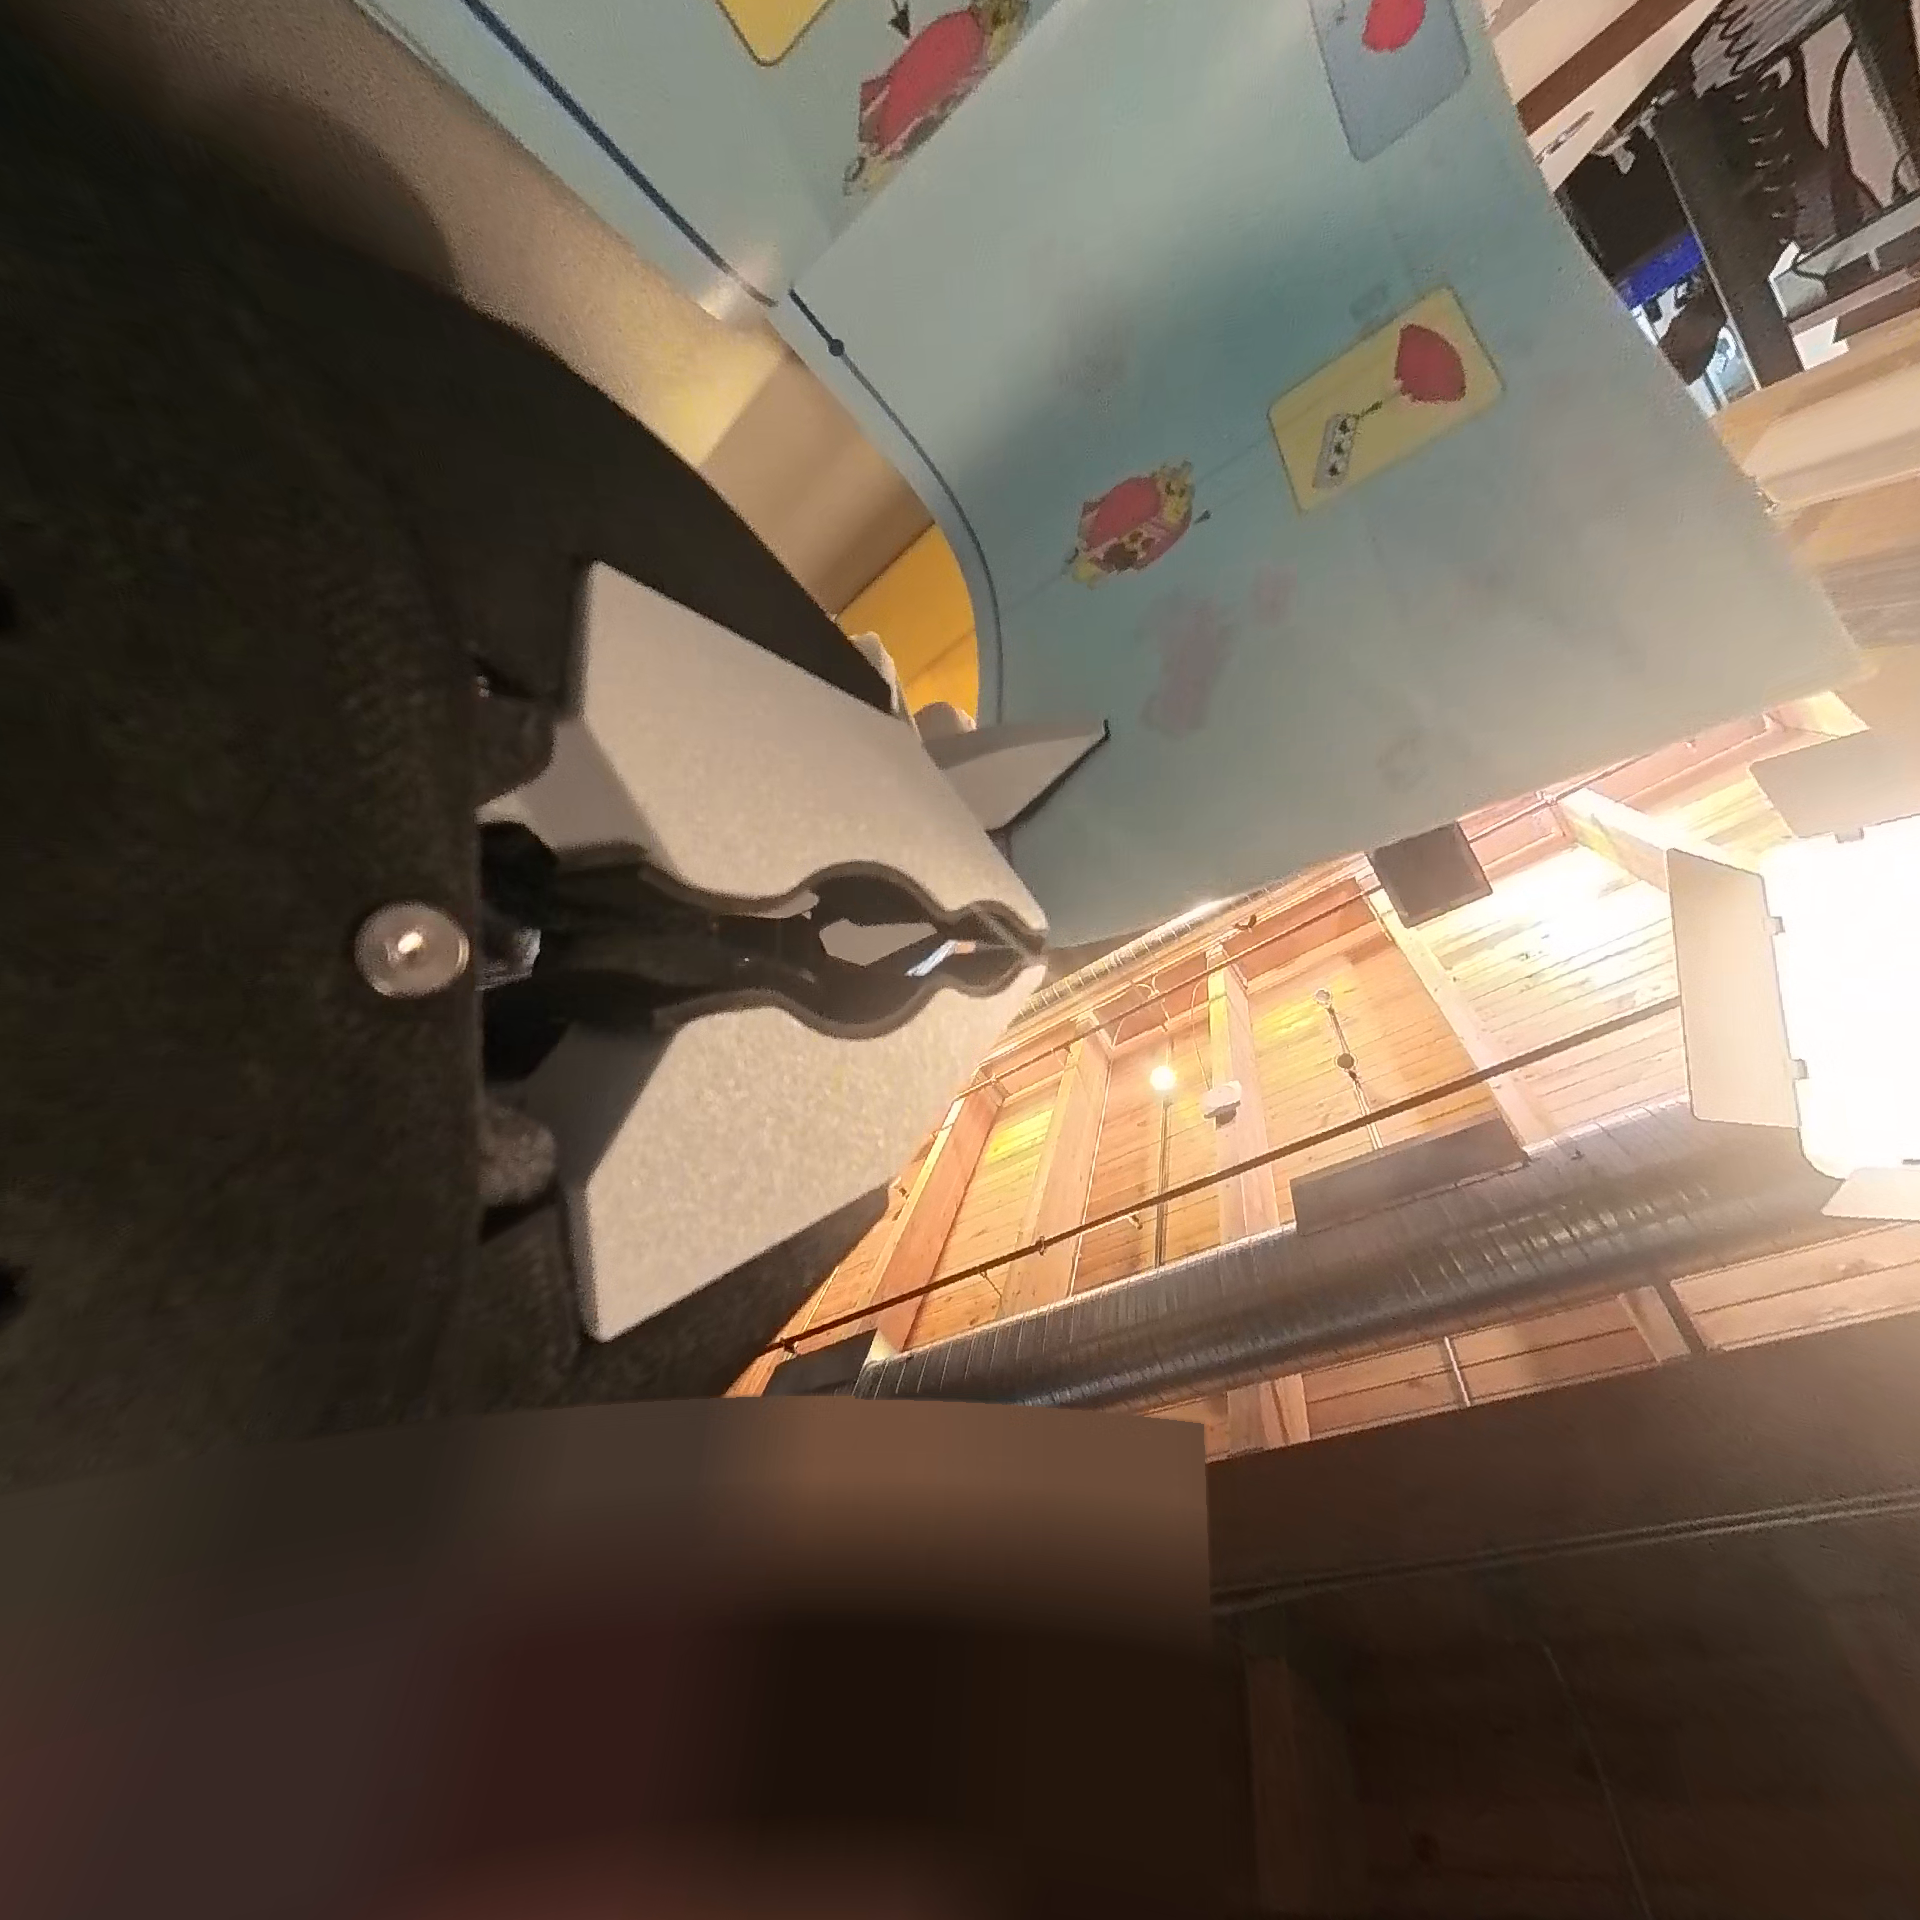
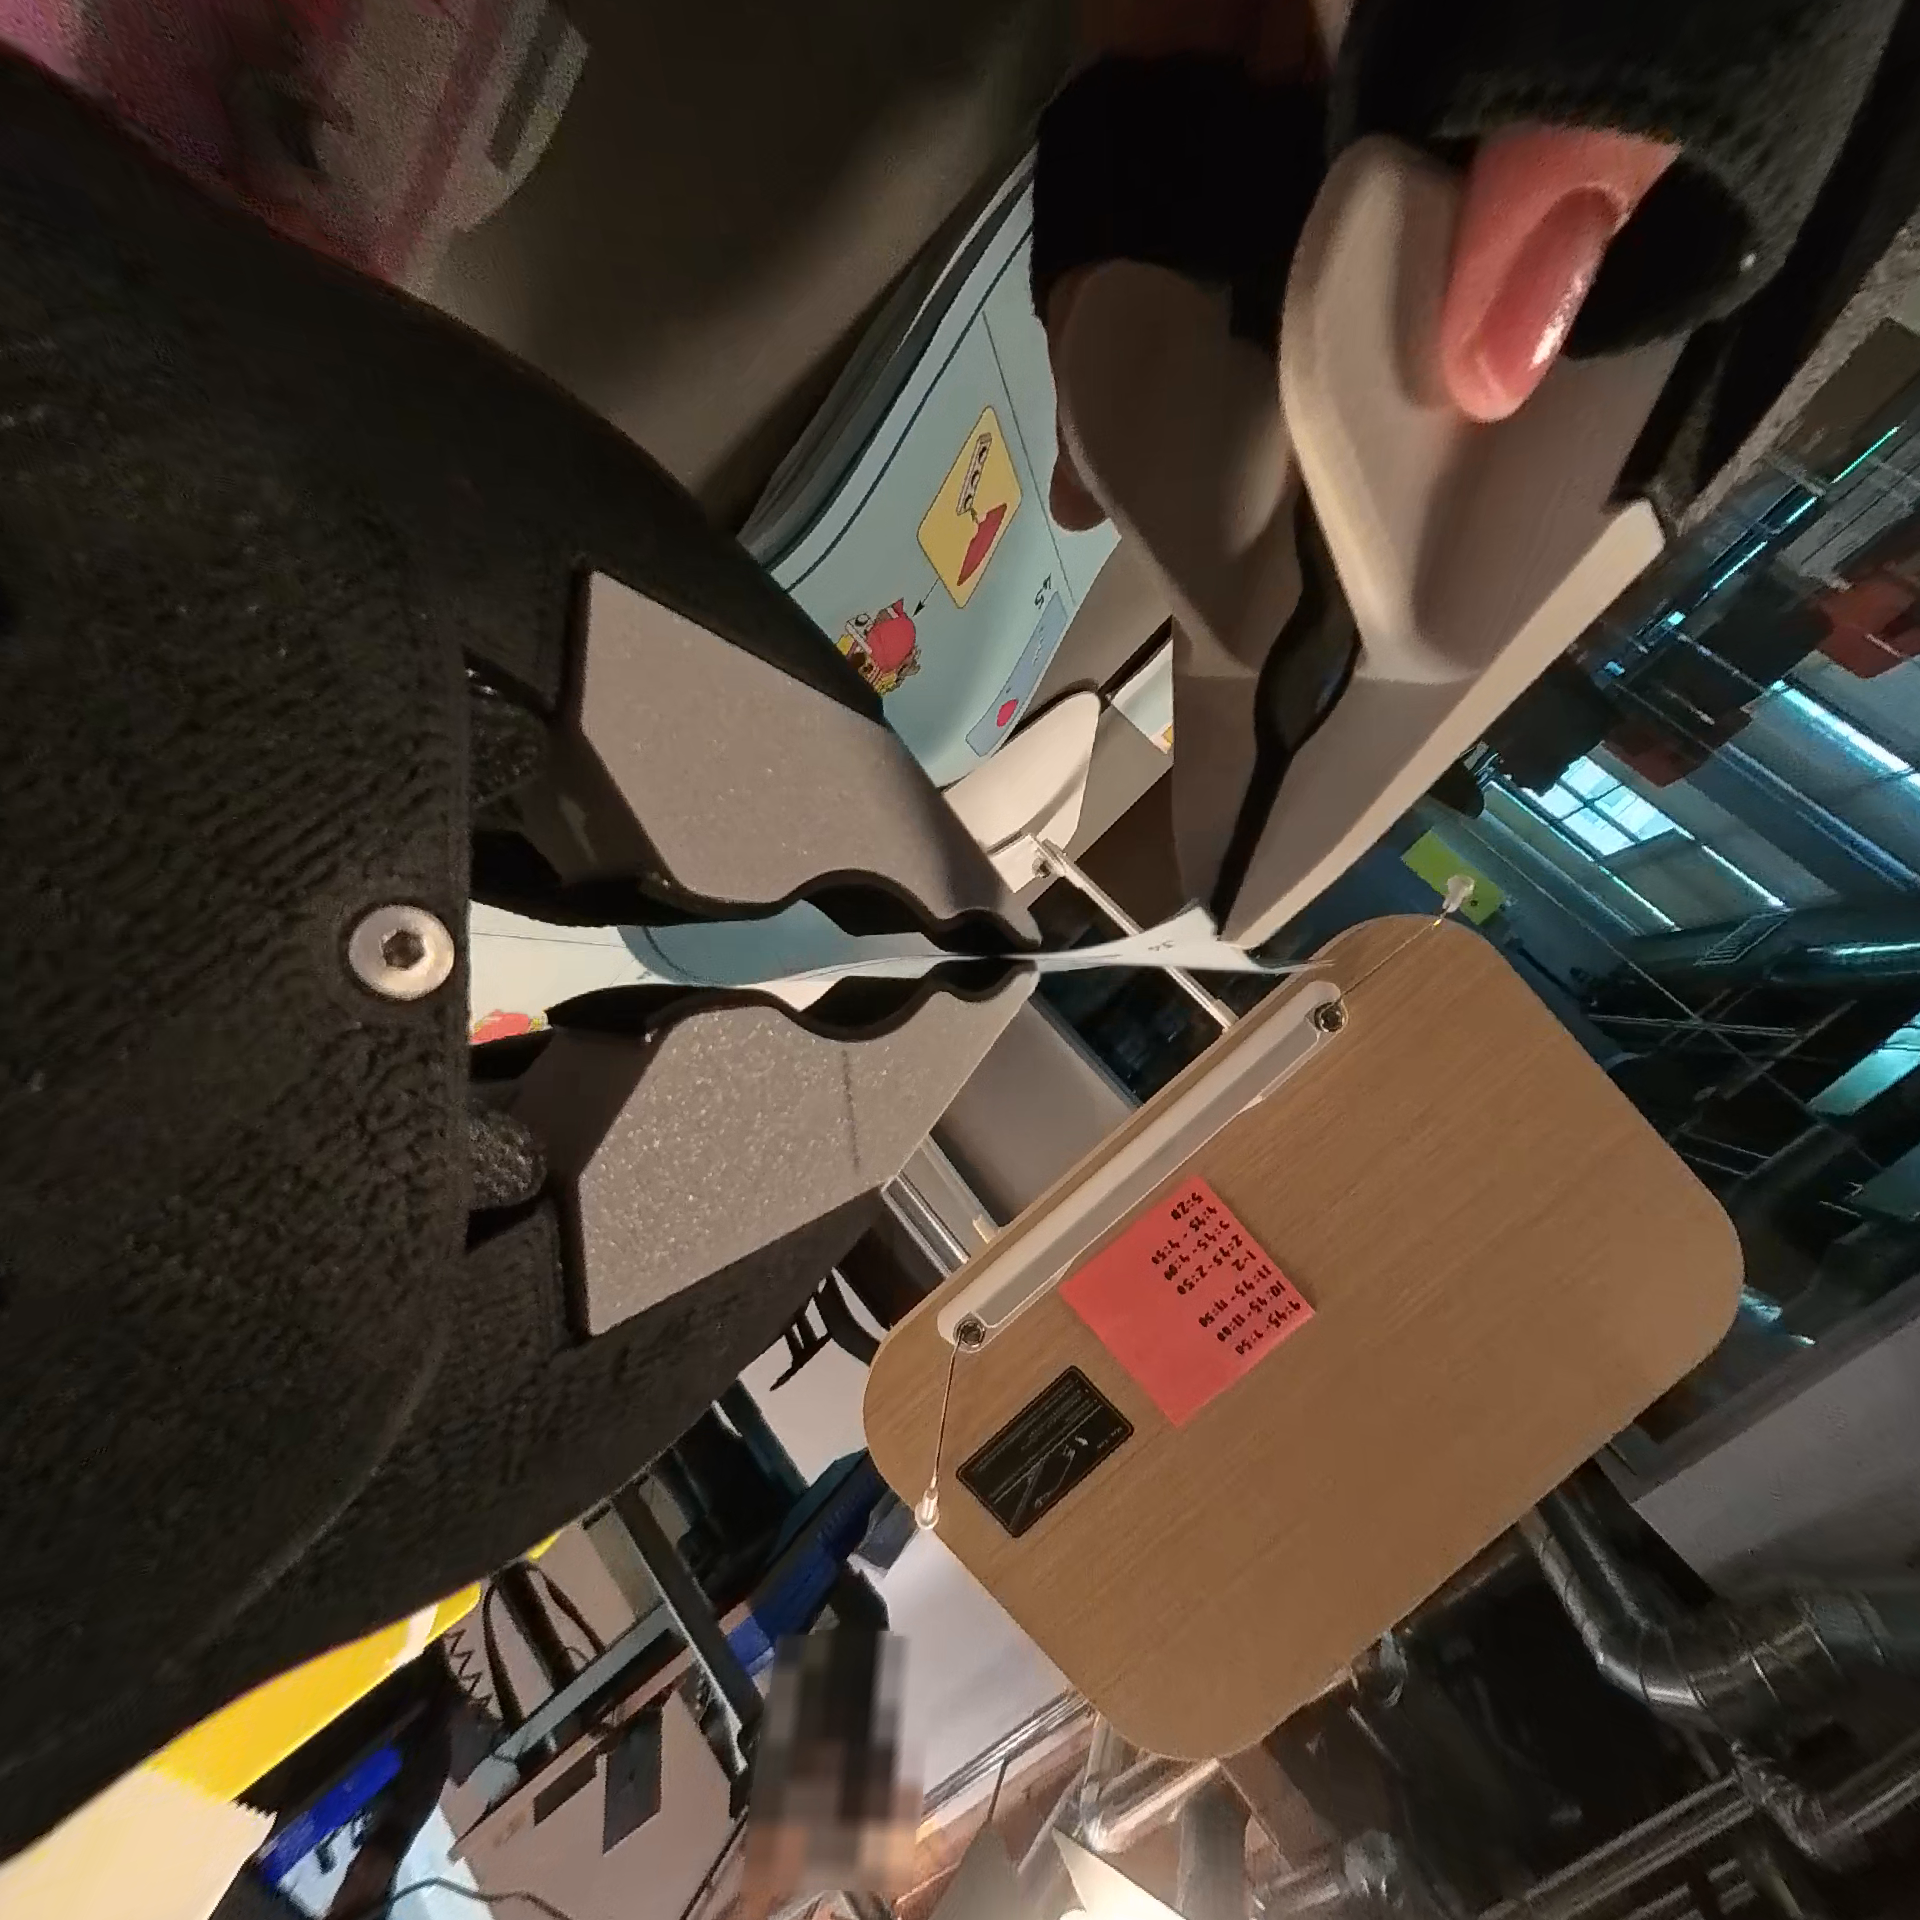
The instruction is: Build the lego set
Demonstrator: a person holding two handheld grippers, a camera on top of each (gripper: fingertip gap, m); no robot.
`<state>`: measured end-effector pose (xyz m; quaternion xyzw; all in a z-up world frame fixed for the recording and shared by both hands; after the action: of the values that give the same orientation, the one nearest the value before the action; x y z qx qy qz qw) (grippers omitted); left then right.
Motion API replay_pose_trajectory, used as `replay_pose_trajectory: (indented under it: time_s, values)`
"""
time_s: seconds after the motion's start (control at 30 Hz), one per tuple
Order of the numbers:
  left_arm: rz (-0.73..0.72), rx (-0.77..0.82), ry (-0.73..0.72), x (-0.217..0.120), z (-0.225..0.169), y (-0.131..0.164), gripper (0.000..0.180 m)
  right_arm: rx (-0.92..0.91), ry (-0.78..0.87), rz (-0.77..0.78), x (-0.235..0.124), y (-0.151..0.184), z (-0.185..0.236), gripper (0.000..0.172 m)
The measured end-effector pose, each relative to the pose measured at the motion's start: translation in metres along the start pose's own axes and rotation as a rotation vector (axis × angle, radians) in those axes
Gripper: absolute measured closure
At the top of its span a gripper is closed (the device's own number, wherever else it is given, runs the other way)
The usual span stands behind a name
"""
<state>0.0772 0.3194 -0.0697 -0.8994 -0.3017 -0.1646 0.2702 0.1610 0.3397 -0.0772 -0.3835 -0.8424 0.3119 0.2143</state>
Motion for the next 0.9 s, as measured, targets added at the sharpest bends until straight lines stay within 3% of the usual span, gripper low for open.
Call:
replay_pose_trajectory:
  time_s: [0.03, 0.37, 0.9]
  values:
    - [0.000, -0.002, 0.005, 0.0000, -0.0003, -0.0001, 0.180, 0.004, -0.003, -0.003, -0.0002, -0.0001, 0.0001, 0.172]
    - [-0.011, -0.016, 0.025, -0.0009, -0.0007, -0.0014, 0.180, 0.027, -0.019, -0.010, -0.0002, -0.0006, 0.0007, 0.172]
    - [0.018, 0.067, -0.077, -0.0016, 0.0041, 0.0001, 0.180, 0.033, -0.022, -0.017, -0.0007, -0.0013, 0.0004, 0.172]
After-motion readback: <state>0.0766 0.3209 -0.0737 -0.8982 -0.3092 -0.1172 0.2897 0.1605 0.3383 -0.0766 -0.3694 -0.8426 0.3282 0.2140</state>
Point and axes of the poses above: each gripper's, where its closed fingertips meet, x out along the fingers, y out of its underside, z = x × y across the jaws, the point moved 6 cm from there along -x, back along the fingers, and after that the axes turned 1 degree about z, right-handed, at the moved point
